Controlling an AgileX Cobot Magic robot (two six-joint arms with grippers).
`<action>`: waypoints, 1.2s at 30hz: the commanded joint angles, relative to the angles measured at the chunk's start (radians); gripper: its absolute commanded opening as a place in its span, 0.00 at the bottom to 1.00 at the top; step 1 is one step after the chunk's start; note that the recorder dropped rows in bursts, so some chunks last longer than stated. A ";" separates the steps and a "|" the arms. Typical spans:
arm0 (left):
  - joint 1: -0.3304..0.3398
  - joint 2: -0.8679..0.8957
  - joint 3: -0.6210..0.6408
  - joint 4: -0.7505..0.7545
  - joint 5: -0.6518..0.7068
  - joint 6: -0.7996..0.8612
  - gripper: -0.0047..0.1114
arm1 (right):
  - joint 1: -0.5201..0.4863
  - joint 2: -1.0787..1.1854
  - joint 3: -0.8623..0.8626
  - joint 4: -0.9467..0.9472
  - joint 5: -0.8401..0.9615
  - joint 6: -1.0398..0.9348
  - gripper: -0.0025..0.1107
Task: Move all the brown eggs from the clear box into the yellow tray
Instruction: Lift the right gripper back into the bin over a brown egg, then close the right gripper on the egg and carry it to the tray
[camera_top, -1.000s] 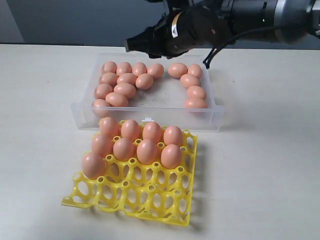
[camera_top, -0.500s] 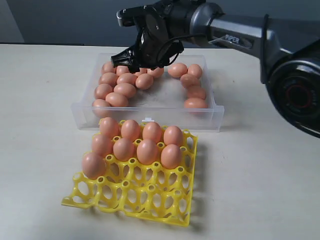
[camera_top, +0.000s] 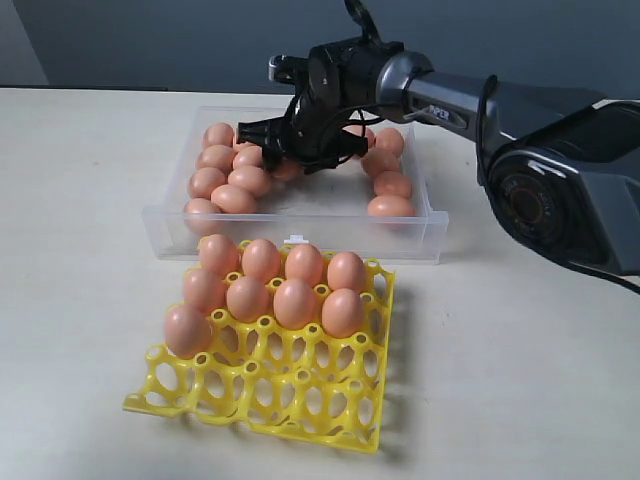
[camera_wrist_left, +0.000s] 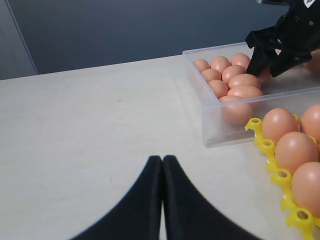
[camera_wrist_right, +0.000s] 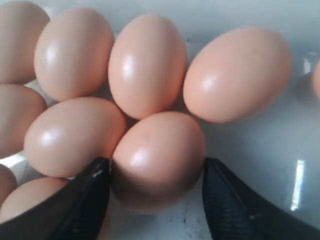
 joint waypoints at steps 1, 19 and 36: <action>0.004 -0.005 0.004 0.000 -0.009 0.000 0.04 | -0.005 0.017 -0.006 0.005 0.000 -0.003 0.49; 0.004 -0.005 0.004 0.000 -0.009 0.000 0.04 | 0.105 -0.187 0.025 -0.164 -0.003 -0.088 0.02; 0.004 -0.005 0.004 0.000 -0.009 0.000 0.04 | 0.487 -0.886 0.846 -0.929 -0.410 0.704 0.02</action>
